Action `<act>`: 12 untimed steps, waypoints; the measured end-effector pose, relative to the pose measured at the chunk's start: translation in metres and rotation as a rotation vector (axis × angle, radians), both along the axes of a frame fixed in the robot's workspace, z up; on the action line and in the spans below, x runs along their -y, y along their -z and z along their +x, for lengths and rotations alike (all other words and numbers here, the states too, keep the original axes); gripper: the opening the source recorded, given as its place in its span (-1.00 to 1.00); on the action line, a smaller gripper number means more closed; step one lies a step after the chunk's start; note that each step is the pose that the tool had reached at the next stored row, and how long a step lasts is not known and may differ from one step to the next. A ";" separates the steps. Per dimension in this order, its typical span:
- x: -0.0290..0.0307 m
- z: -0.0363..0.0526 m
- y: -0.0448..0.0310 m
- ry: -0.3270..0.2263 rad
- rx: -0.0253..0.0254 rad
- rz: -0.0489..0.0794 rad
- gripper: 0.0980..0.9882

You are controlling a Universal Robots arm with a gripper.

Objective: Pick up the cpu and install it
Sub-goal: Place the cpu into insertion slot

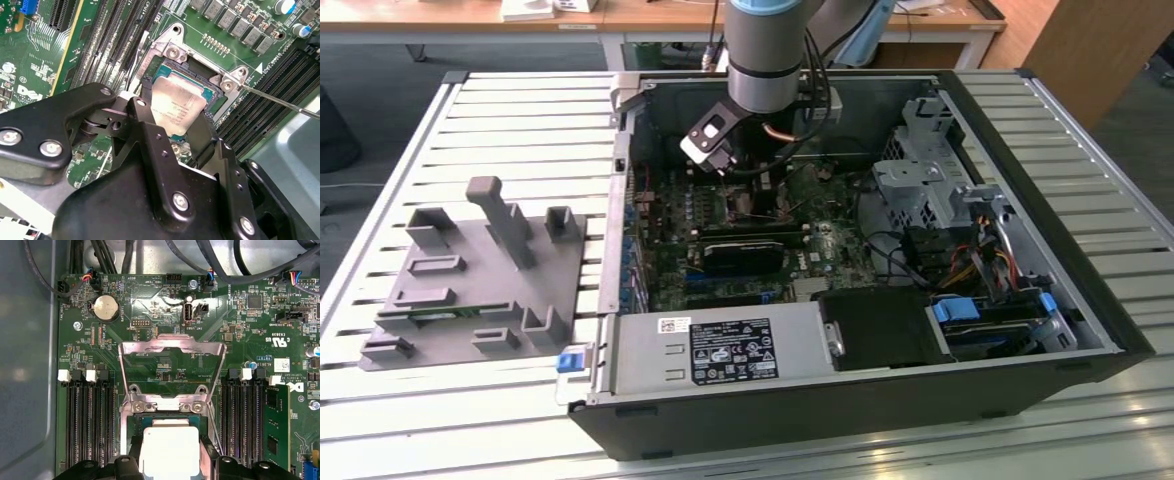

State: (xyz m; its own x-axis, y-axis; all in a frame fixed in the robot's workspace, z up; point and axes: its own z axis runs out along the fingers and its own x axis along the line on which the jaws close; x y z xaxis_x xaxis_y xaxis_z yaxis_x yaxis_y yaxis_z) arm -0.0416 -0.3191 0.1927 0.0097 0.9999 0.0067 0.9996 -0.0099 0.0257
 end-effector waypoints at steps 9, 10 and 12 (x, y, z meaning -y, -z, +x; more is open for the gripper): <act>0.0000 0.0000 -0.0014 0.000 0.0001 0.000 0.12; -0.0001 0.0001 -0.0015 0.000 0.0003 0.001 0.12; 0.0000 0.0000 -0.0028 0.001 0.0002 0.000 0.12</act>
State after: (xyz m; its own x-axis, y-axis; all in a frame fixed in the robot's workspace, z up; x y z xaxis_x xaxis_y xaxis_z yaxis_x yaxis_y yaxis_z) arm -0.0416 -0.3191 0.1955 0.0104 0.9999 0.0070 0.9996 -0.0106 0.0259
